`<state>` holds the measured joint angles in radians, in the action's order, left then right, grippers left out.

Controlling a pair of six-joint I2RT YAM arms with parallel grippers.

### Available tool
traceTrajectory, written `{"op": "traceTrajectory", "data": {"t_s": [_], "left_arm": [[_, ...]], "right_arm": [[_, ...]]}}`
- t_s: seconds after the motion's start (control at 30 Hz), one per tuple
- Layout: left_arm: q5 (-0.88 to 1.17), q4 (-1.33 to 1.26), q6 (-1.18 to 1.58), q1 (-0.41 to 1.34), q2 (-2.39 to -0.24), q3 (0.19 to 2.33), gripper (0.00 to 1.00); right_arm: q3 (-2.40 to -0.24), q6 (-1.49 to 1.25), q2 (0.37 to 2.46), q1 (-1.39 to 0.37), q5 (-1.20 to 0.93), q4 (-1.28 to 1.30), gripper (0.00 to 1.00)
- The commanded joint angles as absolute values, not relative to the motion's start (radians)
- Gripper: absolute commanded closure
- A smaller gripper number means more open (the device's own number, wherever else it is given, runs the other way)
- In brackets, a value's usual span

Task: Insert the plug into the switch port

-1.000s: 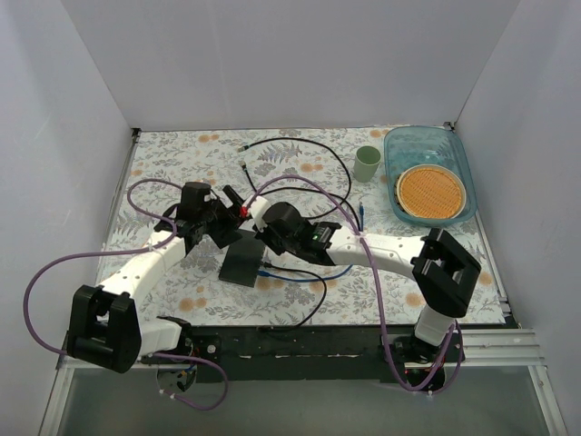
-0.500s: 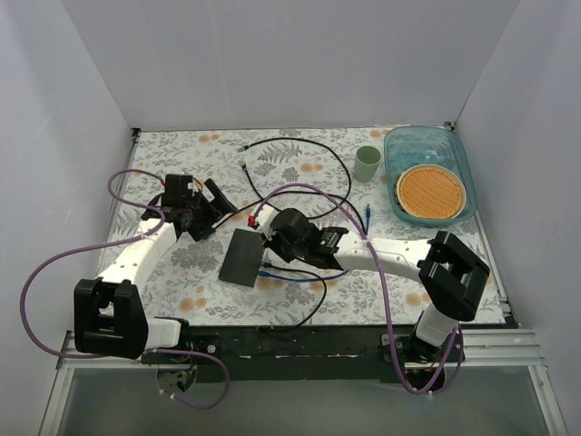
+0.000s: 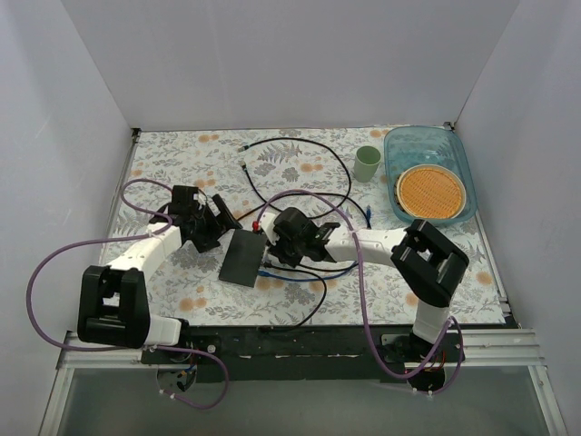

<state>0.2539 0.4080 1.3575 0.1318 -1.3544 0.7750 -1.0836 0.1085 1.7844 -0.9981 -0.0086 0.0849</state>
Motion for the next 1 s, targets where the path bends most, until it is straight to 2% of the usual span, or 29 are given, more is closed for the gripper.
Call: {"op": "traceTrajectory", "data": {"t_s": [0.0, 0.5, 0.97], "left_arm": [[0.284, 0.354, 1.328, 0.127, -1.376, 0.753, 0.11], [0.318, 0.282, 1.322, 0.138, -1.482, 0.701, 0.17], [0.339, 0.262, 1.333, 0.152, -1.471, 0.681, 0.23]], "right_arm": [[-1.117, 0.138, 1.809, -0.991, -0.077, 0.115, 0.99], [-1.196, 0.150, 1.887, -0.977, -0.068, 0.205, 0.99], [-1.253, 0.178, 1.937, -0.974, -0.075, 0.296, 0.99]]}}
